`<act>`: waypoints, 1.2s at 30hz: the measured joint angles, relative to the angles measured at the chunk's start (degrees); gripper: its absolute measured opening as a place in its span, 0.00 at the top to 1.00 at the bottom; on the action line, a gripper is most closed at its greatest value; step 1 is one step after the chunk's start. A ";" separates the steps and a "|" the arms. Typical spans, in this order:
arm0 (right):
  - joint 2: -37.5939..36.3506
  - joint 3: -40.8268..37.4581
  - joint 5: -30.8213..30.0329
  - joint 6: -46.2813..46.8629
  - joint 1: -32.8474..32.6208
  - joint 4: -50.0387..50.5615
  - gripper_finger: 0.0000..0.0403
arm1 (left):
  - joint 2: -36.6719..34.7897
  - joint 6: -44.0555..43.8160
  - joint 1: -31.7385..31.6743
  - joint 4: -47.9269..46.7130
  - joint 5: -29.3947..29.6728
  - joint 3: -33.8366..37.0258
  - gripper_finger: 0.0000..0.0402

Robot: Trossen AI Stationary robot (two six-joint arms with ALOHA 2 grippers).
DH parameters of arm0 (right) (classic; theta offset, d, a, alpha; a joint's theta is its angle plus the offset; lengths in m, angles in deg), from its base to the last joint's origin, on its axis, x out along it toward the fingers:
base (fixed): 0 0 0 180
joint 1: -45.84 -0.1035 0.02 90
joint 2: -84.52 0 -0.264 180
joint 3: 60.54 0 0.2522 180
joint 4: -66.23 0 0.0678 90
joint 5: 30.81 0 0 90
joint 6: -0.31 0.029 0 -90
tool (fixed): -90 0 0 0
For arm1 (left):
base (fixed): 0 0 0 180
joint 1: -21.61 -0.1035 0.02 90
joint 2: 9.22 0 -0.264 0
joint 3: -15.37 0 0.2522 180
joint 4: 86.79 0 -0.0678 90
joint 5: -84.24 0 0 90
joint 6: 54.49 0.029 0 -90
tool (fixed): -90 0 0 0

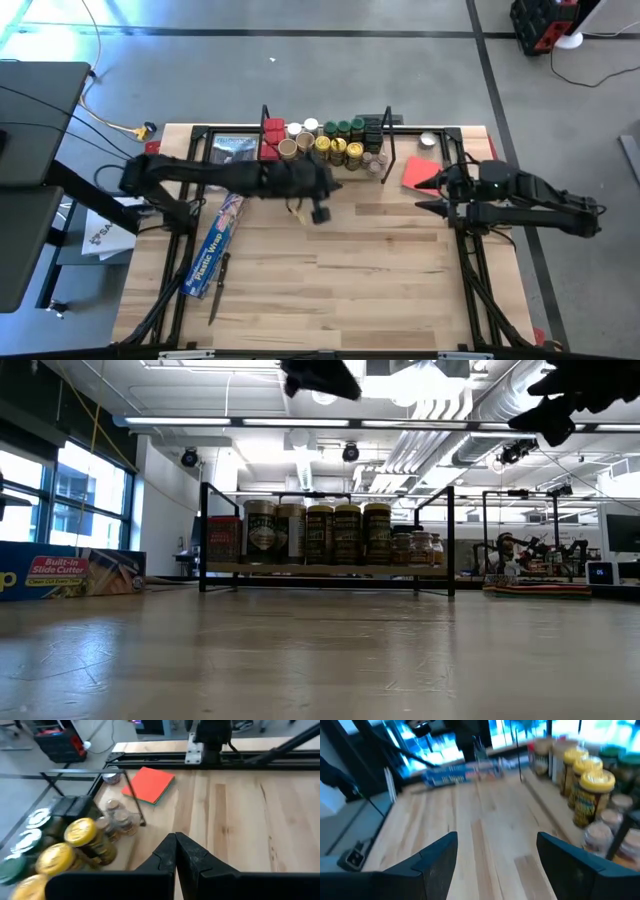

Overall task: Shelf spices
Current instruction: Return to Home Position

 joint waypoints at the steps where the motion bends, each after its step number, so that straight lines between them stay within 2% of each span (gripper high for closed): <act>1: -1.41 -1.50 0.07 -0.09 0.00 -1.82 0.34 | -1.71 0.64 -1.00 -1.84 -1.32 0.02 1.00; 4: -5.03 -5.86 1.38 -0.12 0.01 -7.84 0.34 | -8.98 1.83 -3.50 -1.14 -4.40 4.12 1.00; 9: -8.37 -11.48 3.04 -0.06 0.01 -14.63 0.34 | -27.57 0.51 -6.87 6.84 -7.98 20.16 1.00; 15: -8.73 -14.11 3.03 -1.65 0.02 -18.36 0.34 | -51.04 -4.93 -8.03 12.99 -6.10 39.59 1.00; 22: -8.72 -23.54 0.69 0.03 -0.05 -36.82 0.34 | -73.39 -9.81 -8.02 14.02 -2.12 54.06 1.00; 27: -8.76 -27.47 -0.24 2.39 -1.29 -40.40 0.34 | -84.33 -11.51 -8.02 13.60 -1.96 59.86 1.00; 31: -9.18 -27.66 -0.73 2.88 -4.95 -40.29 0.34 | -89.32 -12.13 -8.02 13.39 -2.92 64.45 1.00; 36: -9.21 -27.66 -8.17 0.99 -10.46 -40.18 0.34 | -90.98 -14.25 -8.02 18.87 -4.89 72.48 1.00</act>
